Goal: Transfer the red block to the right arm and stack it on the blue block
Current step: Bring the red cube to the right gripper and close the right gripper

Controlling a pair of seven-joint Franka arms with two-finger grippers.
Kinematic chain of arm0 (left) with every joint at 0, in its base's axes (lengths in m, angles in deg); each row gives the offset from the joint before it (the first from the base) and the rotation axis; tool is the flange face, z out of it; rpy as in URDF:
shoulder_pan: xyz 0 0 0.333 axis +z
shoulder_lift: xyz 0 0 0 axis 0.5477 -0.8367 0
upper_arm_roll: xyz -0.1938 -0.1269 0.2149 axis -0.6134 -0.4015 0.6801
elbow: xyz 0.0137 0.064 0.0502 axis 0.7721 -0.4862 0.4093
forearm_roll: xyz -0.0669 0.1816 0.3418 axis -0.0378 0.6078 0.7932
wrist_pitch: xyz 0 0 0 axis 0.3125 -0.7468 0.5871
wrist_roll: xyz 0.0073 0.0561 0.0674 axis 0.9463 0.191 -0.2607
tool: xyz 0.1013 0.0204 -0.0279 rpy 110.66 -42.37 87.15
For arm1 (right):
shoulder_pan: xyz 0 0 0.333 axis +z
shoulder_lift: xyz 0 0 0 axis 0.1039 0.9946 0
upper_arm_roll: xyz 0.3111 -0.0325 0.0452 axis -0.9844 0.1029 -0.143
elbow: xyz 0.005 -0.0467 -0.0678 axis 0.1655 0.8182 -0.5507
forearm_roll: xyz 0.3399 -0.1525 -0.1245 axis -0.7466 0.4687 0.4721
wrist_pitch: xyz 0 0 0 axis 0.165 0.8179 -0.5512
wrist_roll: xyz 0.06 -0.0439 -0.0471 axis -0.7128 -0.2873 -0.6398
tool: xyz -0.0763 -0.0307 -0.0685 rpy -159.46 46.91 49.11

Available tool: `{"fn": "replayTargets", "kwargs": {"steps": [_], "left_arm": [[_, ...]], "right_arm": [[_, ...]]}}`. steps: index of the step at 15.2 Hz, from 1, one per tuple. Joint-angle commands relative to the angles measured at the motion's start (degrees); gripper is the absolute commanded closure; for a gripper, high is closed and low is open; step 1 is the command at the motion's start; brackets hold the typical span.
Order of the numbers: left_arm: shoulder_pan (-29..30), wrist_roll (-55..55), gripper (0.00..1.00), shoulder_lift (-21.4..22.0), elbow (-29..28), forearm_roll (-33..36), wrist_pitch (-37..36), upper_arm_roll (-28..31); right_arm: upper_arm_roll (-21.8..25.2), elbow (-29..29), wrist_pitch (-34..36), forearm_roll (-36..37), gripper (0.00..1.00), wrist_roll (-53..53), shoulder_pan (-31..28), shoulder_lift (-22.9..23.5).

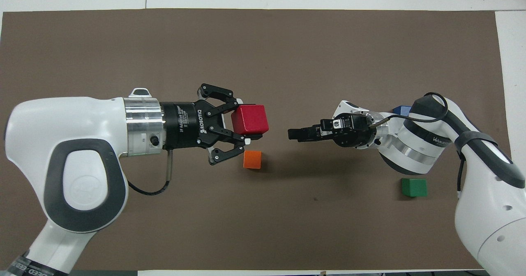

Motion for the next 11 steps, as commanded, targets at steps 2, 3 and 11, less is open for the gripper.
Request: {"fn": "replayTargets", "kwargs": {"steps": [2, 3, 11], "left_arm": [[-7.11, -3.01, 1.00, 2.12, -2.77, -2.52, 7.59, 0.80], [-8.43, -3.10, 1.00, 2.12, -3.20, -2.52, 9.61, 0.88], [-15.48, -0.39, 1.00, 2.21, -5.58, -2.34, 19.12, 0.88]], "right_arm": [[-0.21, 0.98, -1.56, -2.58, 0.00, -1.03, 1.26, -0.72], [-0.30, 0.98, -2.00, -3.19, 0.00, -1.21, 1.35, -0.72], [-0.30, 0.63, -4.19, -5.22, 0.00, -3.14, 3.64, -0.64]]}}
